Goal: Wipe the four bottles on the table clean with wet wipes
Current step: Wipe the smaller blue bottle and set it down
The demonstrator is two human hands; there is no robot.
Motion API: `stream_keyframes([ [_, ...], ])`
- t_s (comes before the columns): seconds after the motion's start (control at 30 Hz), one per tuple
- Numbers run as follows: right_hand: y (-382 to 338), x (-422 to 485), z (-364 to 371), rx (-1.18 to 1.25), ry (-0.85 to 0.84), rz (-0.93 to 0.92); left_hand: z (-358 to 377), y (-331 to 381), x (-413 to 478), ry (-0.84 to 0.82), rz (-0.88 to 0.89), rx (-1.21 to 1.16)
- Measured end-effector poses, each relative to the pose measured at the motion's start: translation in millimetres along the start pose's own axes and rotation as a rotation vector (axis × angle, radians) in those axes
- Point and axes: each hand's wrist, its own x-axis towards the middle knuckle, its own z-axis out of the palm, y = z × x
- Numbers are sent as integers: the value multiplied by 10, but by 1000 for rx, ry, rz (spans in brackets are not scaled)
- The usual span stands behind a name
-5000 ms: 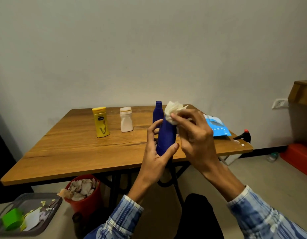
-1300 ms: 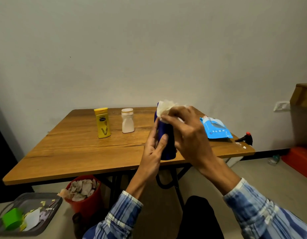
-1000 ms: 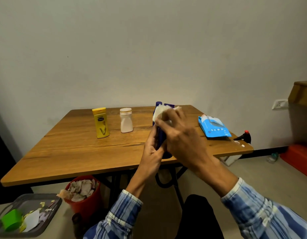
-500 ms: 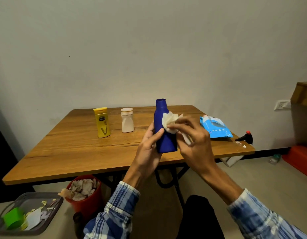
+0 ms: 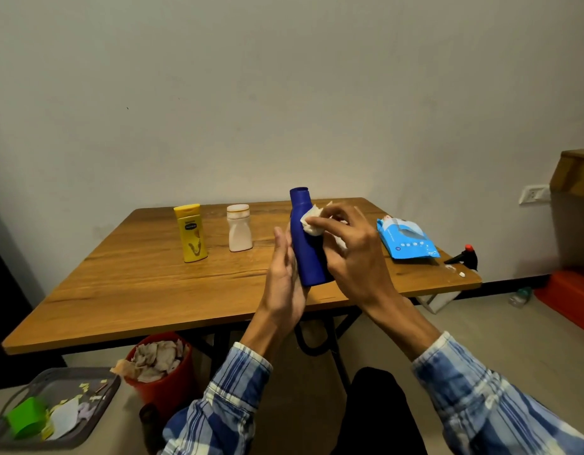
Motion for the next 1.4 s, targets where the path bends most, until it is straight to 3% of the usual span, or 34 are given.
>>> stream_keyframes([
  [0.23,-80,-241,105,-318,-258,-354,-181,-13,32,57,-69,-118],
  [0.43,-77,-453,87,-336,-341,-495,-170,-20,3,59,-116,-191],
  [0.6,24,-508,25,-240,-184,-250,-162,-7,78,62,-27,-205],
  [0.73,-23,-609,83,-217,-234,-347,-164,14,113,37,-1,-168],
  [0.87,98,-573,-2,-72,-88,-89,-192,35,128,-15,64,-120],
  [1.0,111,-627,7,-91,-146,-159,-232,41,161,-82,40,-103],
  [1.17,243,-585,-141,-3,-17,90,-282,34,208,-147,50,7],
  [1.4,325,-431,-234,109,142,257,-226,26,462,-108,15,151],
])
